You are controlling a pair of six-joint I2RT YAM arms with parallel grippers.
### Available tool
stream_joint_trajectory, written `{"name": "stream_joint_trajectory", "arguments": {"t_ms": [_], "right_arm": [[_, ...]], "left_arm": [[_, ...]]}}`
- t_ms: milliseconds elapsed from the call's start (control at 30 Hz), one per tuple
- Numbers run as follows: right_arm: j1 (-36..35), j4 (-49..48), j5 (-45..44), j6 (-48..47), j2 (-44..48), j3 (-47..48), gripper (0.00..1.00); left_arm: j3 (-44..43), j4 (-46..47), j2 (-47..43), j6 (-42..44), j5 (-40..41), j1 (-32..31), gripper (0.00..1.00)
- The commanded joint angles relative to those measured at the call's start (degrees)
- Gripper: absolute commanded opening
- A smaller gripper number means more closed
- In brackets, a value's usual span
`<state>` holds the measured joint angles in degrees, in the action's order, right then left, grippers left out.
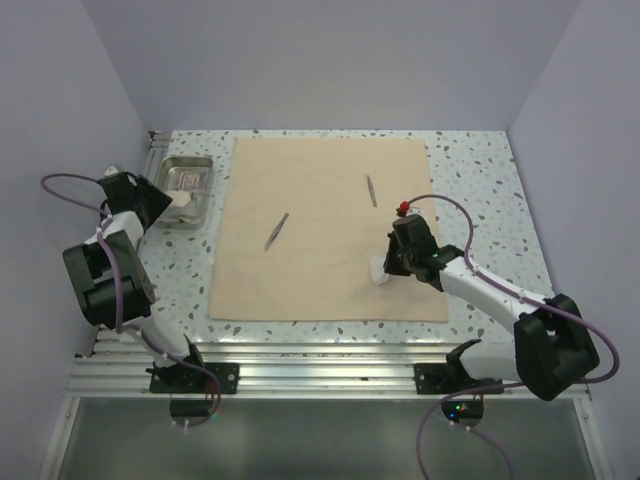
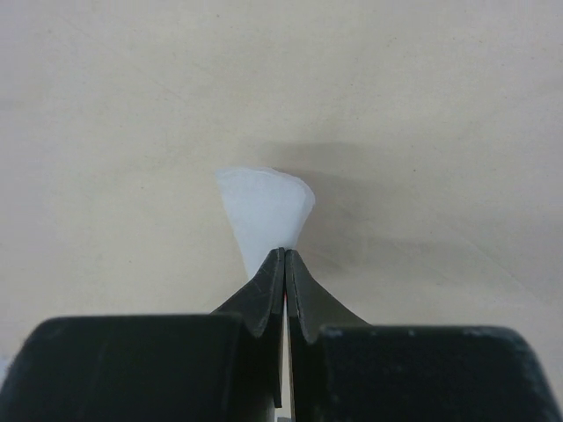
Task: Prepare the surgical pack
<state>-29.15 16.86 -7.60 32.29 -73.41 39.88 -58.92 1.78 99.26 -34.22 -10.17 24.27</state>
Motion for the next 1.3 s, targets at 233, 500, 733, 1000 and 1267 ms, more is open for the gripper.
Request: {"name": "stream_joint_trajectory", "arguments": {"t_ms": [233, 500, 733, 1000, 1267], "right_arm": [[-0.03, -8.86, 9.25, -1.97, 2.04, 3.71, 0.0], [-0.03, -16.24, 21.47, 0.05, 2.13, 6.61, 0.0], [-0.47, -19.76, 31.75, 4.53, 1.25, 9.77, 0.0], [-1.44, -18.01, 31.68, 5.41, 1.42, 11.63, 0.0], [-1.44, -16.16, 29.83, 5.32, 1.6, 11.28, 0.0]], "left_arm": [[-0.15, -9.52, -17.34, 4.95, 11.09, -10.72, 0.86], [12.86, 9.98, -20.96, -5.24, -18.55, -23.64, 0.79], [15.06, 24.37, -14.9, -10.25, -24.45, -40.43, 0.83], [17.25, 39.96, -11.37, -17.37, -22.97, -49.93, 0.83], [21.3, 51.12, -10.15, -22.99, -23.92, -50.99, 0.79]]}}
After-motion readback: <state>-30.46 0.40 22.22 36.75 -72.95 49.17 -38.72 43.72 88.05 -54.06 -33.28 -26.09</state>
